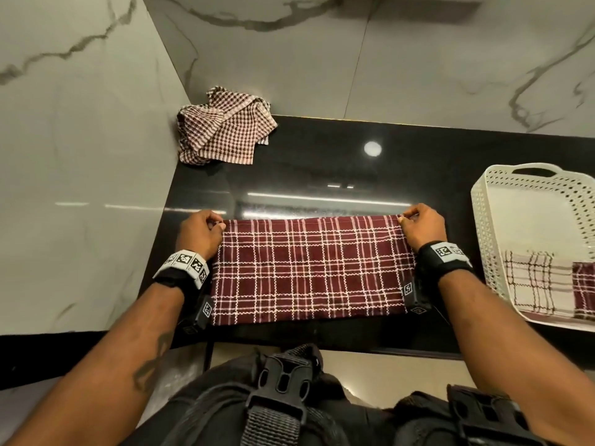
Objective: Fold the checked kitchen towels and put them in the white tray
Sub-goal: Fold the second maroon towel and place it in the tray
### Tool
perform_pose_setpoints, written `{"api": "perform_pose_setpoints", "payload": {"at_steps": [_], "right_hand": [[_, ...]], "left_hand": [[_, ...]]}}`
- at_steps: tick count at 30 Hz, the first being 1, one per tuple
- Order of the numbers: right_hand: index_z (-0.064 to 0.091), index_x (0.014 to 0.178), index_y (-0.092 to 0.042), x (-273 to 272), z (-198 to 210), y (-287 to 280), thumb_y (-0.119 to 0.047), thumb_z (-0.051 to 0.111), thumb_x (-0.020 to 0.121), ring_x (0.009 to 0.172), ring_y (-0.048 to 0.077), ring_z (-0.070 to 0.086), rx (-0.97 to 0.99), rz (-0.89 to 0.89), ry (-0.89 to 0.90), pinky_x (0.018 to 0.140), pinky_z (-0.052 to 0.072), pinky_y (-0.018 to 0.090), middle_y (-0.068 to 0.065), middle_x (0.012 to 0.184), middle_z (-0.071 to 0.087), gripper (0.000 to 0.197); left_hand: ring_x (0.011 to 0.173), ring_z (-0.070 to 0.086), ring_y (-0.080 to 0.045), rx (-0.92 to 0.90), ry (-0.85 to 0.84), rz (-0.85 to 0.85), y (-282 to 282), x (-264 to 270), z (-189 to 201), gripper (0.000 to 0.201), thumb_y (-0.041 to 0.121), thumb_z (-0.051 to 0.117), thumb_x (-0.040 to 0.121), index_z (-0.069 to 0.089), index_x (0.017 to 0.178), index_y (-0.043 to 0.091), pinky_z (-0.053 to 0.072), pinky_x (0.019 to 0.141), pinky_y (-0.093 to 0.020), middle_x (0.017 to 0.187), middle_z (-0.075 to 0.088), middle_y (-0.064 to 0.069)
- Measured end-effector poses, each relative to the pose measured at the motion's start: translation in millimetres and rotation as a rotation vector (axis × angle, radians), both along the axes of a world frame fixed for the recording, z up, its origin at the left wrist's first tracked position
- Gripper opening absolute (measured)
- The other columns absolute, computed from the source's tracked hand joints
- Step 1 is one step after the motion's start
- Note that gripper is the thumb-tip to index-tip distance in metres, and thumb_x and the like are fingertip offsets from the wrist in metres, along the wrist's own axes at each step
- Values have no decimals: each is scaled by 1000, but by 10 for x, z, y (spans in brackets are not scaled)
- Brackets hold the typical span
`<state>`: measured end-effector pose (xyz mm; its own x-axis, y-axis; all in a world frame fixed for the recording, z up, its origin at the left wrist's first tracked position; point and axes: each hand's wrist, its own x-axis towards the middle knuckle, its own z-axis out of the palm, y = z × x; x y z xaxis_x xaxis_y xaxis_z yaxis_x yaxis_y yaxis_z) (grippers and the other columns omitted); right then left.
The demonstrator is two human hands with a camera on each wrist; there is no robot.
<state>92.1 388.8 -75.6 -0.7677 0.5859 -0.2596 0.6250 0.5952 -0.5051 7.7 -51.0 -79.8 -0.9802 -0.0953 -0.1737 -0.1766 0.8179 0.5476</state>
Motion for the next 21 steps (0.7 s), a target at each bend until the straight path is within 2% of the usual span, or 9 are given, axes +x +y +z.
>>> {"api": "perform_pose_setpoints", "payload": {"at_steps": [2, 4, 6, 8, 10, 12, 14, 16, 21], "right_hand": [[55, 122, -9, -34, 131, -93, -22, 62, 93, 112, 38, 59, 143, 79, -26, 92, 49, 42, 18, 119, 62, 33], [48, 135, -11, -49, 320, -289, -23, 59, 94, 120, 37, 54, 230, 195, 49, 100, 45, 46, 18, 132, 55, 44], [50, 135, -13, -29, 500, -651, -25, 57, 96, 119, 32, 56, 184, 290, 103, 100, 45, 42, 13, 132, 55, 41], [45, 138, -16, 33, 510, -1100, -31, 58, 97, 127, 27, 51, 52, 432, 2, 105, 43, 42, 9, 140, 50, 46], [24, 151, -21, 85, 338, -1495, -40, 58, 95, 148, 29, 23, 54, 668, -198, 118, 25, 55, 7, 161, 21, 69], [-2, 157, -25, 132, 94, -1693, -49, 50, 96, 151, 27, -11, 106, 843, -359, 119, -1, 59, 3, 164, -15, 84], [-14, 156, -27, 159, -35, -1686, -61, 37, 97, 148, 26, -23, 146, 908, -393, 117, -11, 59, 2, 159, -29, 85], [-21, 153, -30, 208, -87, -1510, -71, 25, 94, 146, 26, -29, 180, 905, -390, 117, -13, 59, 1, 156, -35, 86], [-27, 151, -25, 424, -119, -567, -86, 16, 83, 143, 25, -33, 236, 669, -496, 116, -14, 61, 3, 154, -39, 100]], "left_hand": [[106, 60, -29, -150, 52, -81, 46, 23, 35, 25, 25, 67, 90, 66, 114, 17, 49, 93, -40, 111, 63, -9], [114, 52, -29, -322, 170, -238, 175, 112, 102, 36, 30, 63, 92, 58, 125, 16, 45, 99, -45, 122, 55, -10], [122, 46, -25, -370, 216, -450, 405, 261, 174, 42, 37, 57, 95, 52, 132, 18, 40, 107, -43, 130, 51, -7], [144, 29, -24, -347, 128, -689, 661, 426, 160, 52, 42, 47, 98, 38, 146, 23, 23, 121, -45, 152, 36, -2], [153, 0, -22, -374, 20, -866, 869, 531, 96, 58, 46, 35, 101, 18, 155, 30, 2, 124, -46, 163, 6, 7], [151, -14, -21, -458, -25, -958, 959, 592, 6, 62, 51, 23, 103, 1, 157, 31, -7, 122, -44, 162, -13, 6], [151, -17, -22, -515, -39, -978, 905, 622, -92, 66, 57, 15, 102, -10, 156, 28, -7, 123, -45, 162, -20, 2], [150, -21, -22, -526, -50, -931, 726, 648, -169, 71, 63, 8, 100, -16, 155, 27, -4, 124, -46, 161, -26, 0], [148, -26, -21, -533, -93, -703, 16, 677, -267, 82, 72, 2, 93, -19, 155, 23, -9, 123, -45, 161, -30, -3]]}}
